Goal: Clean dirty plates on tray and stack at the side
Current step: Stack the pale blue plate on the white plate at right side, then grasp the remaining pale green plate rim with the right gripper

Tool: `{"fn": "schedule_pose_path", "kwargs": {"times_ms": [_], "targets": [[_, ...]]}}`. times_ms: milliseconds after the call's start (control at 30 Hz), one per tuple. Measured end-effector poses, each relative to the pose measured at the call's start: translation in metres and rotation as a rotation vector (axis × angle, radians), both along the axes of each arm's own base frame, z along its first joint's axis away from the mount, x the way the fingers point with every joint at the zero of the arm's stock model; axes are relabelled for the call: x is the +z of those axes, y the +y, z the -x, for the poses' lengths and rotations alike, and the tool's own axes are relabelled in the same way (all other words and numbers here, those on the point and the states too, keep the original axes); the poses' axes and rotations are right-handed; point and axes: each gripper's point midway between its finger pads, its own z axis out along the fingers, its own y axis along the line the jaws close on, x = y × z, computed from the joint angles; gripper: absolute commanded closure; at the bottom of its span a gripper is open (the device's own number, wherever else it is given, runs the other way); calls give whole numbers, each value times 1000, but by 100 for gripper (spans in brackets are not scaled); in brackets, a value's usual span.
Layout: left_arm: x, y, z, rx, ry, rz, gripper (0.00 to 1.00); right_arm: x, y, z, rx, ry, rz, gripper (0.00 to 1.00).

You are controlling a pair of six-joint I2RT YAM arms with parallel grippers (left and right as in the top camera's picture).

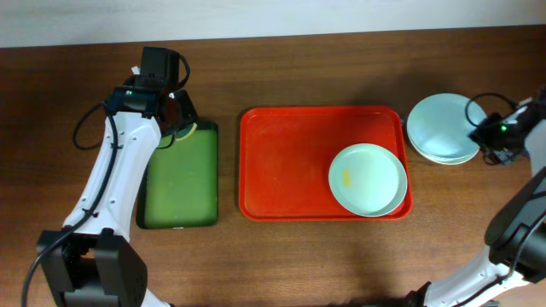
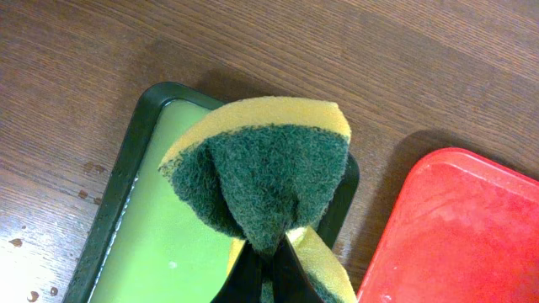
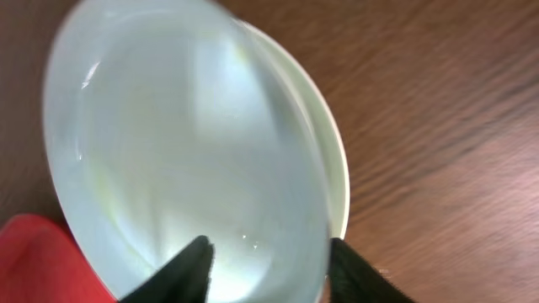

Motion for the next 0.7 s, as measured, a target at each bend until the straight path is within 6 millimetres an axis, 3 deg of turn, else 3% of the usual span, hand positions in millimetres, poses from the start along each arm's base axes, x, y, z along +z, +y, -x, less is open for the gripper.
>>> {"fn": "schedule_pose_path", "kwargs": {"times_ms": [133, 233, 300, 333, 367, 400, 433, 533, 633, 700], "targets": [[0, 0, 0, 0, 0, 0, 100, 2, 22, -2, 65, 10, -45, 31], [0, 0, 0, 0, 0, 0, 100, 28, 49, -5, 180, -42, -97, 29], [0, 0, -1, 0, -3, 1, 100, 58, 106, -4, 435, -76, -96, 28], [0, 0, -1, 0, -4, 1, 100, 64, 145, 0, 599, -63, -101, 23], [1, 0, -1, 1, -5, 1, 100, 61, 174, 4, 717, -39, -100, 18], [1, 0, -1, 0, -7, 1, 100, 38, 223, 16, 911, 58, -27, 9], [1, 0, -1, 0, -6, 1, 100, 29, 236, 22, 965, 97, 2, 5], [1, 0, -2, 0, -7, 1, 100, -12, 247, 32, 1079, 283, 280, 1], [1, 0, -2, 0, -7, 1, 100, -13, 230, 11, 1058, 290, 499, 1], [1, 0, -2, 0, -7, 1, 100, -12, 220, 3, 1064, 271, 525, 1]]}}
